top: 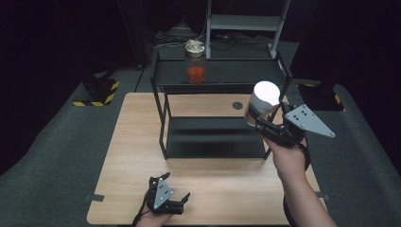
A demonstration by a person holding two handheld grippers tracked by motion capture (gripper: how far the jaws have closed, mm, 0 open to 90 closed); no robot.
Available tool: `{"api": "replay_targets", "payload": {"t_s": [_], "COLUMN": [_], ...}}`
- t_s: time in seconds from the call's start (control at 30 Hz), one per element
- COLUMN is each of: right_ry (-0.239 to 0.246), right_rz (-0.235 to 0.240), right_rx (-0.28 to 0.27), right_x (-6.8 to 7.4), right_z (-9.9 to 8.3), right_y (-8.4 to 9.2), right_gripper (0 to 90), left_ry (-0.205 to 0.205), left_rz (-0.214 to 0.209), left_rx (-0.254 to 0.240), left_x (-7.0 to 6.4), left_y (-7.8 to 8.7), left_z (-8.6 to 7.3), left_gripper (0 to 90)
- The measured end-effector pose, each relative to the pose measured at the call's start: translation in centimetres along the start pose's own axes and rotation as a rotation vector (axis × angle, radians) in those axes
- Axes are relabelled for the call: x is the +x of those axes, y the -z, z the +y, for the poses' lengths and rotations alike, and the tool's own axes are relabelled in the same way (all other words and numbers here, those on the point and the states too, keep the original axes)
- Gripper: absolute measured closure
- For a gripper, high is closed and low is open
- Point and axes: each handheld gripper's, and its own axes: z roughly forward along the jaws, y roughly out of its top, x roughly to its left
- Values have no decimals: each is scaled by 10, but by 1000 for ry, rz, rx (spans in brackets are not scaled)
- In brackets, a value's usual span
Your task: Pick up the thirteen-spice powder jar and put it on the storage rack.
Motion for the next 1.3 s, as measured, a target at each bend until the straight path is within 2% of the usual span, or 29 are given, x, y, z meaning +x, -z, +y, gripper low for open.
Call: {"api": "replay_targets", "payload": {"t_s": [0.23,0.63,0.83,1.17,1.3], "right_ry": [-10,2,-10,-10,-17], "right_rz": [-13,-30,-43,-56,-63], "right_rx": [-5,-25,-34,-22,-12], "right_x": [-3,-9,-13,-15,-15], "right_z": [9,22,32,44,48], "right_y": [-10,-27,-38,-60,-70], "right_gripper": [297,297,297,297,297], "left_ry": [7,18,24,30,15], "left_rz": [-2,-10,-12,-20,-21], "left_rx": [-6,-11,-17,-28,-20], "left_x": [1,3,4,5,4], "left_y": [1,2,2,3,3], "left_z": [0,-1,-1,-3,-2], "left_gripper": [7,7,7,7,7]}}
